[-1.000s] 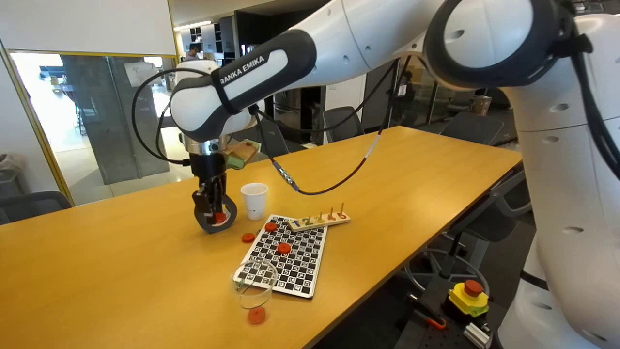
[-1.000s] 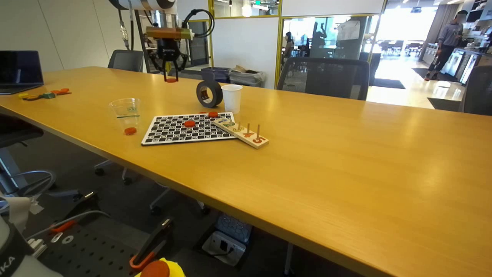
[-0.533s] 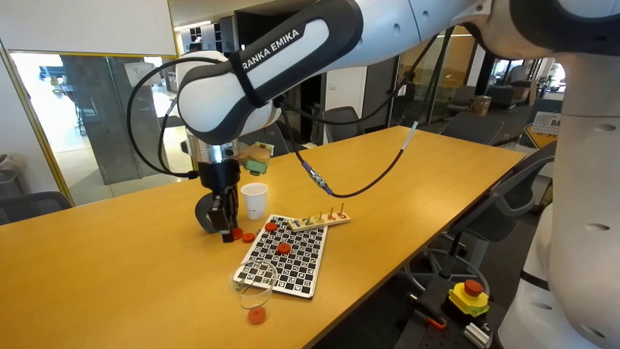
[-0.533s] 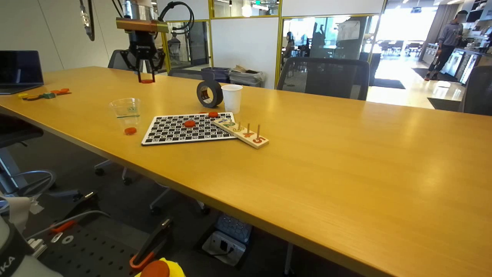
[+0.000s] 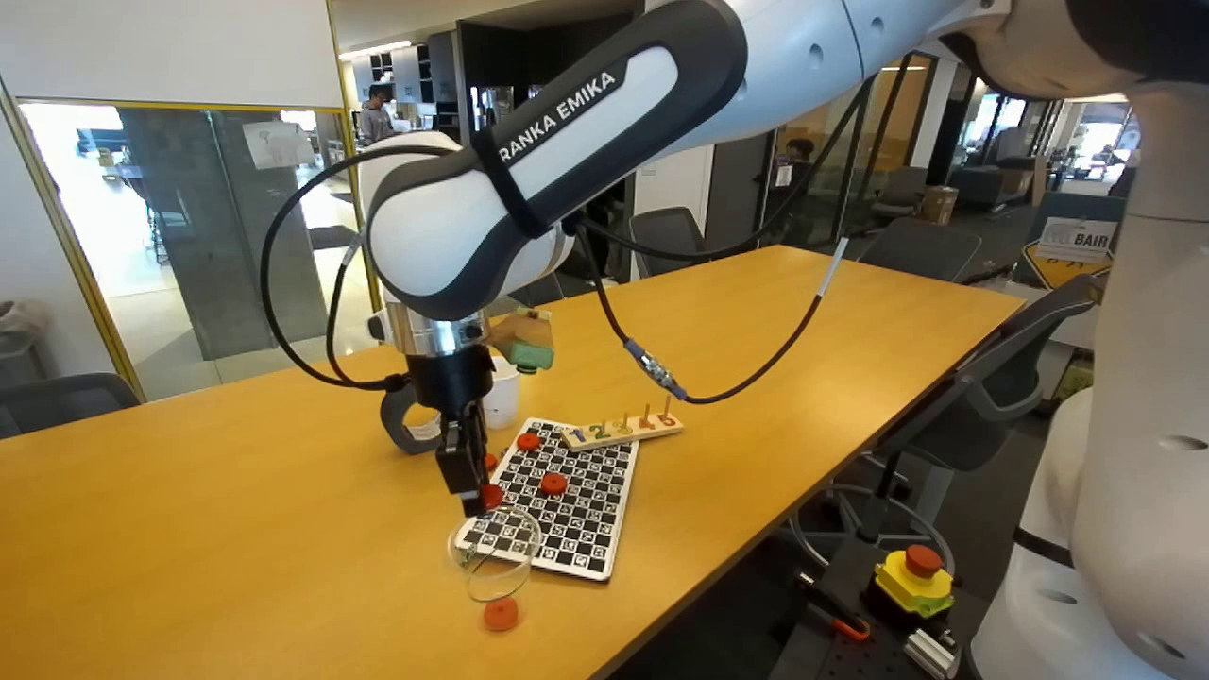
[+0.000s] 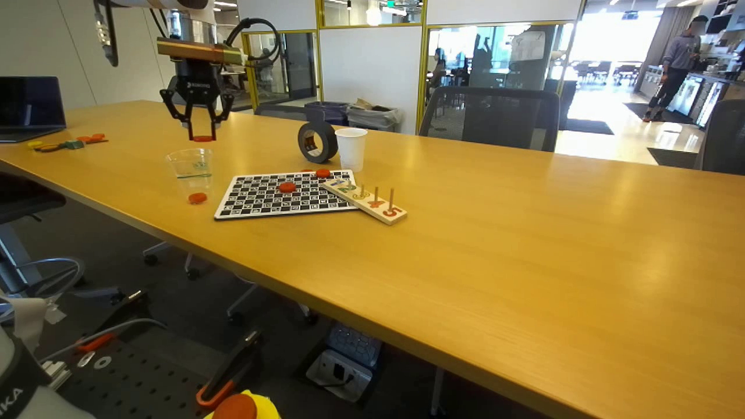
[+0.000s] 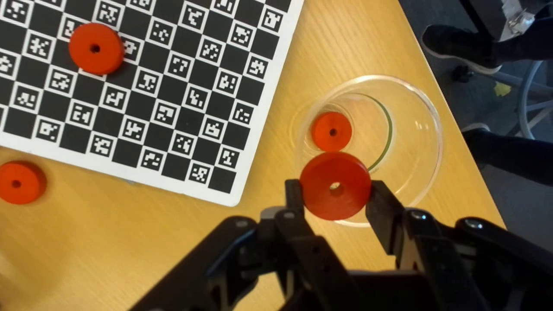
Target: Pick up the orange tokens from the table and put them in the colourless cup. Pick up the blue token and put it in the white cup.
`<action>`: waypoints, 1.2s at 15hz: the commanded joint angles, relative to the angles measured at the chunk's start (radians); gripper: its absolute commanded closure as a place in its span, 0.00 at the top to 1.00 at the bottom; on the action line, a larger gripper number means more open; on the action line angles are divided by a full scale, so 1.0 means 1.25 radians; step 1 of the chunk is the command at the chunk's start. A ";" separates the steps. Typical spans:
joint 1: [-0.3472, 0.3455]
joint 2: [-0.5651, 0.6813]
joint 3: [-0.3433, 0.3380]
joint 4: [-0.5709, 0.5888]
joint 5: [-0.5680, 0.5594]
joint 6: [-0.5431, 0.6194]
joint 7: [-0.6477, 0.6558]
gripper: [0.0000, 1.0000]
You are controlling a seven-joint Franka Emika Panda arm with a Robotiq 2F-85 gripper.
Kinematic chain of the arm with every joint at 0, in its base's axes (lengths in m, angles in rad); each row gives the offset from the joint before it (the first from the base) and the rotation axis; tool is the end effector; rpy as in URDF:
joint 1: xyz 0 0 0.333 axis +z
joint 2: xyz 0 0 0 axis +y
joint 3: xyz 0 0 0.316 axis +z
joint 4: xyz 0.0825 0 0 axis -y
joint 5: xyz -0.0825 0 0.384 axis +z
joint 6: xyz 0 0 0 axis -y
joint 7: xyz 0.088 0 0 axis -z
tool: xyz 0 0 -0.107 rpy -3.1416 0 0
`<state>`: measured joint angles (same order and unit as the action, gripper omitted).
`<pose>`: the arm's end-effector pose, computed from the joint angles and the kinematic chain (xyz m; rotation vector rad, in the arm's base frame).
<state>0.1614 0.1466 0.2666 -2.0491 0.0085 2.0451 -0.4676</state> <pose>0.5088 0.2298 0.3597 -2.7835 -1.3296 0.2234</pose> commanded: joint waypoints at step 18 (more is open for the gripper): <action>0.014 -0.045 -0.025 -0.059 0.034 0.065 -0.025 0.92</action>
<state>0.1819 0.1120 0.2512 -2.1206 0.0631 2.1099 -0.5355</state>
